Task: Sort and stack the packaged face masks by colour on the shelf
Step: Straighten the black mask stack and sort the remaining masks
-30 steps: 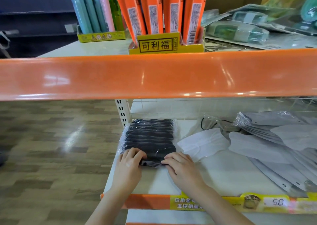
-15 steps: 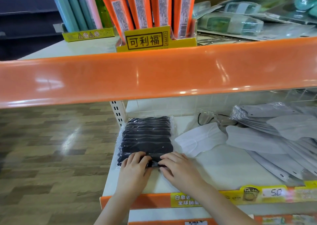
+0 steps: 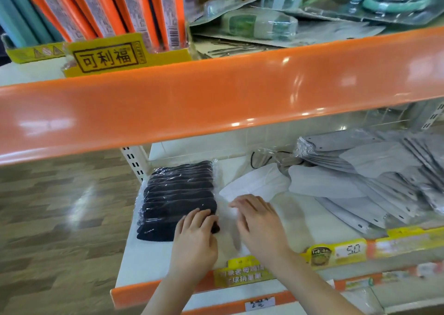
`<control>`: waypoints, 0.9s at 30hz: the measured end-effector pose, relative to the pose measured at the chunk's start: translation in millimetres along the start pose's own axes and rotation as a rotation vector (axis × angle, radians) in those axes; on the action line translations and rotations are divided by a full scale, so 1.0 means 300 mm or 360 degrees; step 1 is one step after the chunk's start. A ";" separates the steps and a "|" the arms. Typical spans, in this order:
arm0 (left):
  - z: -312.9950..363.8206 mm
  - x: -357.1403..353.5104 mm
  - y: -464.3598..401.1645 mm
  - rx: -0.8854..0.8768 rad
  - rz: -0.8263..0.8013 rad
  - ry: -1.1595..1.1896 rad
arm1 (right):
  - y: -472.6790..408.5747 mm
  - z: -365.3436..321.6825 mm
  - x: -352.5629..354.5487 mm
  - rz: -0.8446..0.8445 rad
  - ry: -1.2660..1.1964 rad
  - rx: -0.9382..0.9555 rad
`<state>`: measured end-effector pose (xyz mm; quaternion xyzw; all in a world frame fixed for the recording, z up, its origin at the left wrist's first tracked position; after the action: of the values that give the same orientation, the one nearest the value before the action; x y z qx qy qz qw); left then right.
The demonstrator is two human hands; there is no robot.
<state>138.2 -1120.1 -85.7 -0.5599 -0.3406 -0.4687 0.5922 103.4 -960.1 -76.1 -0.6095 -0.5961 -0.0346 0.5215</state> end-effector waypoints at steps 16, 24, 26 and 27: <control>0.575 -0.156 -0.196 -0.0336 -0.0145 0.0253 | 0.137 0.453 0.394 -0.0063 0.0516 -0.0293; 0.790 -0.227 -0.250 -0.0345 -0.0187 0.0201 | 0.168 0.614 0.516 -0.0398 0.0635 -0.0420; 0.815 -0.239 -0.256 -0.0306 -0.0186 0.0204 | 0.167 0.639 0.532 -0.0465 0.0630 -0.0433; 0.826 -0.244 -0.258 -0.0285 -0.0190 0.0198 | 0.166 0.649 0.538 -0.0478 0.0625 -0.0422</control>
<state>71.7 -858.8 -91.9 -0.5591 -0.2927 -0.5655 0.5309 74.8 -704.1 -87.0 -0.5589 -0.5576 -0.3065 0.5317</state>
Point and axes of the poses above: each hand's wrist, its own y-axis away from the middle knuckle, its own x-axis out of the back of the hand, z = x × y, the point moved 1 cm from there along -y, towards the middle knuckle, and after that the axes turned 6 degrees about -y, right-handed, at the moved point
